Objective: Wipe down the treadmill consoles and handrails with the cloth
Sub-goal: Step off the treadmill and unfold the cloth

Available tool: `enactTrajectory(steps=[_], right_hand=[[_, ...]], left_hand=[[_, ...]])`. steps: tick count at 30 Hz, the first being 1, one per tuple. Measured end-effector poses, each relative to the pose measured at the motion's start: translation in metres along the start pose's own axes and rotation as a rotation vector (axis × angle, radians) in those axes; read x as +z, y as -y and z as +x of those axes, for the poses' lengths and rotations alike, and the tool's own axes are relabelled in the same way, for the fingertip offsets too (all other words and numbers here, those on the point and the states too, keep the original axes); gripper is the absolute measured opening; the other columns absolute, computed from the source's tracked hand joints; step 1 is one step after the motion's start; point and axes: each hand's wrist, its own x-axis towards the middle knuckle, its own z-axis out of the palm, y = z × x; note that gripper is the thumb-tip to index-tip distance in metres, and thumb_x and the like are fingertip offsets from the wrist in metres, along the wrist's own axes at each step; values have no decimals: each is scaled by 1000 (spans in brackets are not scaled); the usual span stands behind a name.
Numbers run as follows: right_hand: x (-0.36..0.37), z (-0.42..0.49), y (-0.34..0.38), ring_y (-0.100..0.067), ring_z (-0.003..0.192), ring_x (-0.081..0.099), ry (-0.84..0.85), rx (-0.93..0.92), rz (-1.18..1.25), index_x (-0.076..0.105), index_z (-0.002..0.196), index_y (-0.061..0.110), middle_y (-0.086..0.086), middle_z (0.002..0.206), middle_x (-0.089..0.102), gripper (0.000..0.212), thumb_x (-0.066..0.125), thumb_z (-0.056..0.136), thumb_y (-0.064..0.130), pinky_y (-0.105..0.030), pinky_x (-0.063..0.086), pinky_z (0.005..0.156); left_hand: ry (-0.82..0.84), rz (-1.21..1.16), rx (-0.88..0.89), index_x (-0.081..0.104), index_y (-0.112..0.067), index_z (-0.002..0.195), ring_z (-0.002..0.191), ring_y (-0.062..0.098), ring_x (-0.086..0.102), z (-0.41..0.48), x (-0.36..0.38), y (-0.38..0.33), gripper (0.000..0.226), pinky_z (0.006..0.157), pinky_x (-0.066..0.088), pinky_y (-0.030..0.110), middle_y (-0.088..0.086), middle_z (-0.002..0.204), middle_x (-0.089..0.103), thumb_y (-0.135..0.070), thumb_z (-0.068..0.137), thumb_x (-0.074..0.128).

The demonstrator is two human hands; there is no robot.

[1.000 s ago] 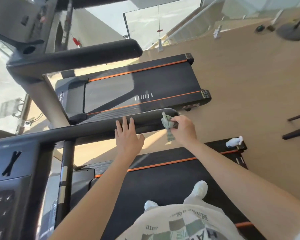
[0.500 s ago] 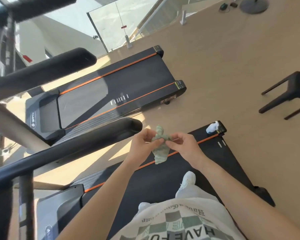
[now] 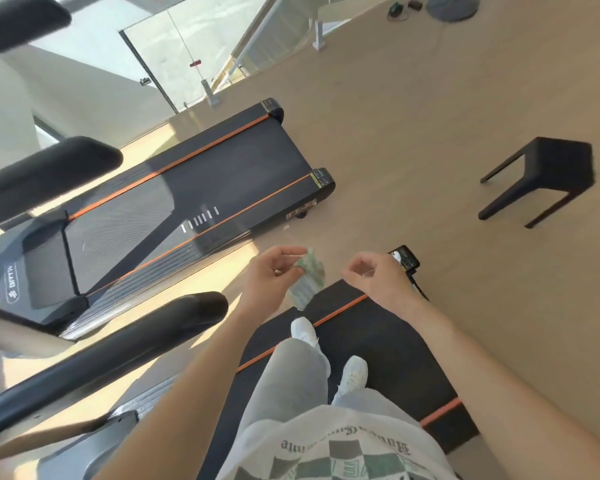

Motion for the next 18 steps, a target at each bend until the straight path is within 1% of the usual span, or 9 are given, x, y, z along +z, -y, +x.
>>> enactTrajectory(steps=[1, 4, 5, 6, 9, 11, 13, 15, 18], right_hand=[[-3, 10, 10, -1, 84, 63, 7, -12, 55, 72, 96, 21, 11, 93, 71, 8, 75, 89, 21, -22, 47, 81], [-7, 53, 36, 2, 108, 59, 134, -93, 95, 59, 130, 36, 20, 124, 61, 47, 75, 89, 18, -16, 46, 90], [-6, 68, 44, 1, 113, 58, 173, -127, 73, 56, 135, 36, 21, 130, 60, 54, 77, 88, 19, -15, 44, 93], [-6, 85, 52, 3, 113, 58, 199, -152, 59, 57, 135, 36, 22, 127, 62, 55, 77, 87, 19, -13, 44, 93], [-10, 132, 74, 5, 90, 66, 175, -156, 69, 69, 110, 33, 22, 93, 74, 34, 75, 87, 9, -12, 48, 83], [-17, 163, 84, -3, 81, 66, 98, -154, 36, 75, 97, 27, 10, 87, 76, 20, 74, 89, 9, -19, 53, 80], [-25, 190, 92, -6, 77, 65, 22, -134, 18, 77, 93, 16, 2, 86, 76, 8, 72, 90, 10, -25, 53, 80], [-33, 213, 96, -6, 74, 63, -68, -118, -15, 77, 91, 15, 1, 84, 75, 6, 72, 90, 12, -25, 52, 77], [-45, 244, 100, -5, 65, 55, -161, -124, -104, 75, 86, 16, 3, 75, 70, 8, 71, 91, 11, -22, 46, 68]], left_hand=[[48, 14, 29, 74, -27, 106, 96, 10, 72, 11, -2, -2, 32, 79, 56, 24, -9, 102, 77, 1, 90, 71], [137, 35, 128, 73, -27, 107, 95, 8, 72, 53, -12, -14, 32, 79, 53, 19, -10, 101, 77, 1, 92, 70], [143, 51, 169, 74, -24, 108, 92, 8, 73, 68, -15, -18, 31, 77, 54, 18, -10, 98, 77, 1, 91, 70], [140, 61, 201, 74, -21, 108, 89, 9, 73, 84, -19, -22, 29, 75, 55, 20, -10, 97, 78, 1, 90, 72], [102, 19, 202, 76, -21, 102, 85, 23, 74, 136, -28, -26, 25, 79, 61, 43, -4, 94, 78, -2, 85, 77], [58, 20, 196, 77, -23, 96, 81, 24, 74, 170, -33, -27, 20, 80, 60, 49, -4, 89, 78, -10, 81, 80], [19, 19, 204, 78, -26, 95, 77, 23, 72, 201, -39, -27, 16, 79, 59, 46, -6, 86, 77, -19, 80, 79], [15, 50, 192, 78, -27, 100, 74, 19, 66, 229, -45, -26, 17, 80, 57, 40, -7, 85, 75, -24, 83, 77], [41, 105, 155, 78, -26, 109, 68, 9, 55, 263, -55, -22, 20, 75, 50, 31, -7, 82, 72, -22, 90, 74]])
